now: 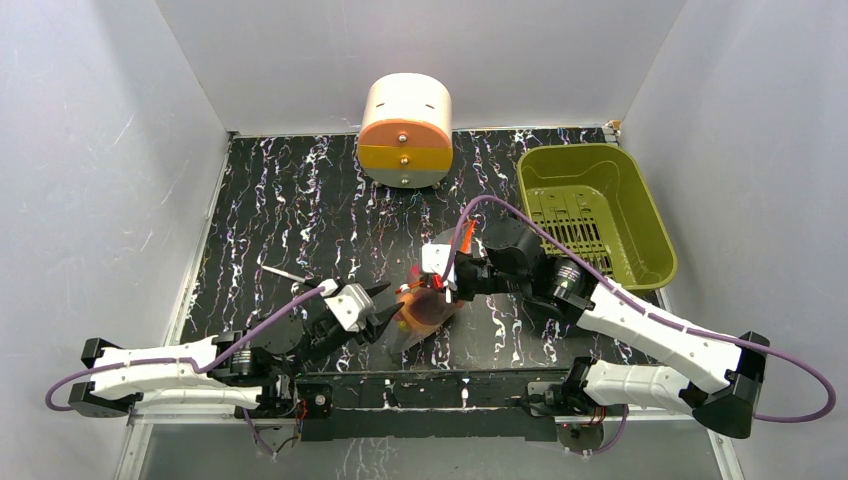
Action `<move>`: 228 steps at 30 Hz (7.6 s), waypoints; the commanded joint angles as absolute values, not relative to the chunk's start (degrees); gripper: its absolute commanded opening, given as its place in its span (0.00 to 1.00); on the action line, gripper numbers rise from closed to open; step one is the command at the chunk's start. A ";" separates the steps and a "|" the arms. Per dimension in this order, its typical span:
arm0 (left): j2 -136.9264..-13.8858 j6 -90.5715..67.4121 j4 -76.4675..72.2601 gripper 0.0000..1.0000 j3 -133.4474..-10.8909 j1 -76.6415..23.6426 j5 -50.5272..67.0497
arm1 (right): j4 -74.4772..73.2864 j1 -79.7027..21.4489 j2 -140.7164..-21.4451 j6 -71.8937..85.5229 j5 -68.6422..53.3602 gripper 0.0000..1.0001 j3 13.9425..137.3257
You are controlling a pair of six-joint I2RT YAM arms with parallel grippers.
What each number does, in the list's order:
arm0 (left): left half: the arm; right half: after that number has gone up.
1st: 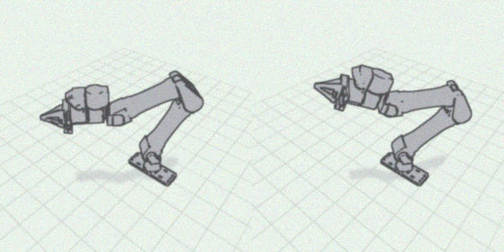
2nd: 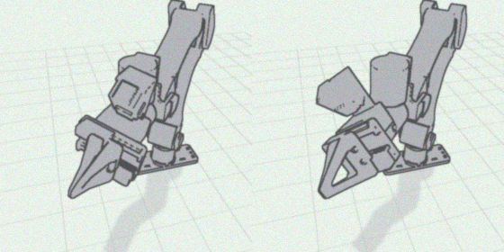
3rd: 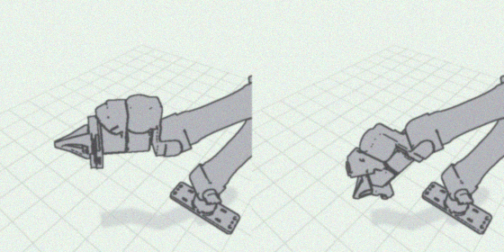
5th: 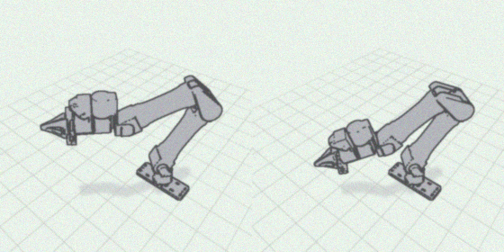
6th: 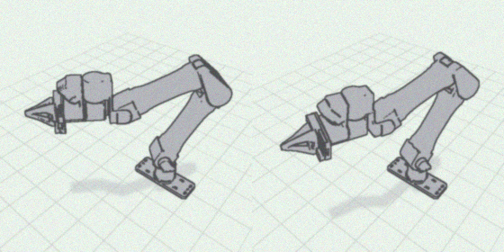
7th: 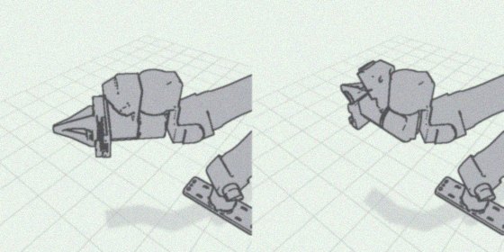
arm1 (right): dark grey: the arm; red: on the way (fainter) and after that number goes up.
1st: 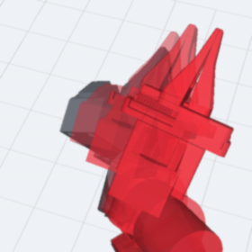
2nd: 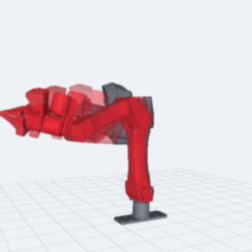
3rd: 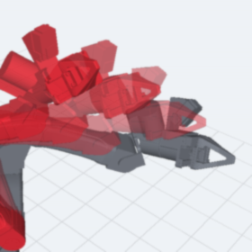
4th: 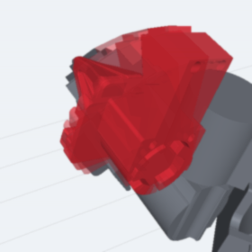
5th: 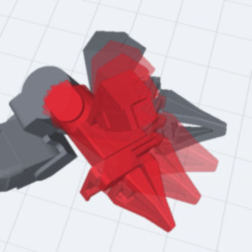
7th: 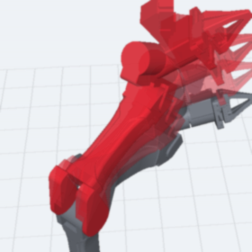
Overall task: Place the food in the zip-top bag and seal the zipper
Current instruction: Zip the zipper food storage bag at the center of the board, then place the zipper food storage bag at the center of the board.
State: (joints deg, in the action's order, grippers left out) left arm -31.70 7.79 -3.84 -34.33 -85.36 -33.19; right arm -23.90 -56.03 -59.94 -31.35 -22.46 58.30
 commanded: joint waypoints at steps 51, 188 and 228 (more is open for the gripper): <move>-35.67 7.08 -2.31 0.00 -35.43 -81.76 -21.99 | -19.24 -56.04 -57.08 -33.29 -31.87 0.00 58.01; -33.75 12.62 18.50 0.00 -50.46 -81.78 -38.90 | -55.55 -43.21 -47.99 -34.14 5.37 0.00 67.24; -53.41 -11.22 15.40 0.00 -46.50 -64.22 -30.95 | -22.02 -42.79 -58.29 -29.94 2.79 0.85 62.66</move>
State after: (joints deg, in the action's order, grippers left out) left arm -51.57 -8.10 13.76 -45.23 -68.40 -30.70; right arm -30.13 -42.98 -59.88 -32.97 4.36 58.76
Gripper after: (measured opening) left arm 0.013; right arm 0.758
